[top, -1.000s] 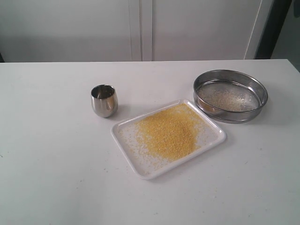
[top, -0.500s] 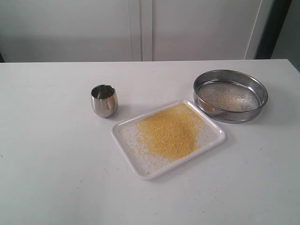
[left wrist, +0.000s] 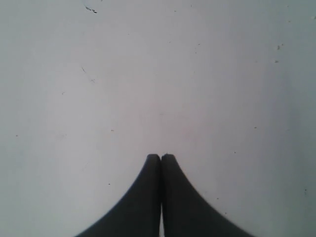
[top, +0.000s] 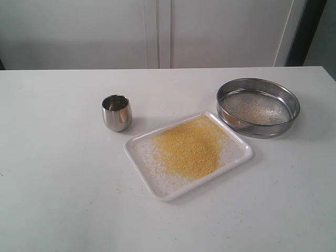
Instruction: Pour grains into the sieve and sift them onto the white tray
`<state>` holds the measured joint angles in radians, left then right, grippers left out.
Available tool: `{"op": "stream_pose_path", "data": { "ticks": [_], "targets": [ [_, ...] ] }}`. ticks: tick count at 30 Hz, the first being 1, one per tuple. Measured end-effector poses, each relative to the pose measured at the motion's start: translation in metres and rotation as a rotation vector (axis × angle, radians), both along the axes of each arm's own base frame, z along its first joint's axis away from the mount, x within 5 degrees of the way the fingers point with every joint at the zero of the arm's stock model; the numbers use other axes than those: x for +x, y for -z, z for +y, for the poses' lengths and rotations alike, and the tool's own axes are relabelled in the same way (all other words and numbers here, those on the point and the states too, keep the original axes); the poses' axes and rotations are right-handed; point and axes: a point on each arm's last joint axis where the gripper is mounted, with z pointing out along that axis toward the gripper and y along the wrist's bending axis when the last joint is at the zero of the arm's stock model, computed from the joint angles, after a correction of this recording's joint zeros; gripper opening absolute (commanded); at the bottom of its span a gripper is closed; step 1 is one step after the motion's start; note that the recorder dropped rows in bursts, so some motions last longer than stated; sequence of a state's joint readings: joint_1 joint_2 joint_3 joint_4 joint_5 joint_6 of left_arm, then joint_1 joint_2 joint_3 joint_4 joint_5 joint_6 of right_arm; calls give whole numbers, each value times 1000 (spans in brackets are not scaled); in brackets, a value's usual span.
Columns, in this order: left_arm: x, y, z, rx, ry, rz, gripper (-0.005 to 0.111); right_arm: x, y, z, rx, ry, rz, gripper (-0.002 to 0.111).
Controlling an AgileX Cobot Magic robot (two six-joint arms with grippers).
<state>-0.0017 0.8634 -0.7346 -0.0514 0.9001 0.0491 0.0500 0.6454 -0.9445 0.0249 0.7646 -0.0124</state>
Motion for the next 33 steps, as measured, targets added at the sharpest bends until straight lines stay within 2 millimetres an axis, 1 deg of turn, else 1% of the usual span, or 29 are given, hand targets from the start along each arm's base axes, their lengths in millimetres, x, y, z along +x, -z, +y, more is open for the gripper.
{"op": "stream_pose_path", "data": {
  "ticks": [5, 8, 14, 23, 27, 33],
  "targets": [
    [0, 0, 0, 0, 0, 0, 0, -8, 12, 0, 1, 1, -11, 0],
    [0, 0, 0, 0, 0, 0, 0, -7, 18, 1, 1, -10, -5, 0],
    [0, 0, 0, 0, 0, 0, 0, -7, 20, 7, 1, -77, -5, 0],
    [0, 0, 0, 0, 0, 0, 0, -9, 18, 8, 3, -88, -26, 0],
    [0, 0, 0, 0, 0, 0, 0, -17, 21, 7, 9, -87, -80, 0],
    [0, 0, 0, 0, 0, 0, 0, -31, 40, 5, 13, -86, -121, 0]
  ]
}}
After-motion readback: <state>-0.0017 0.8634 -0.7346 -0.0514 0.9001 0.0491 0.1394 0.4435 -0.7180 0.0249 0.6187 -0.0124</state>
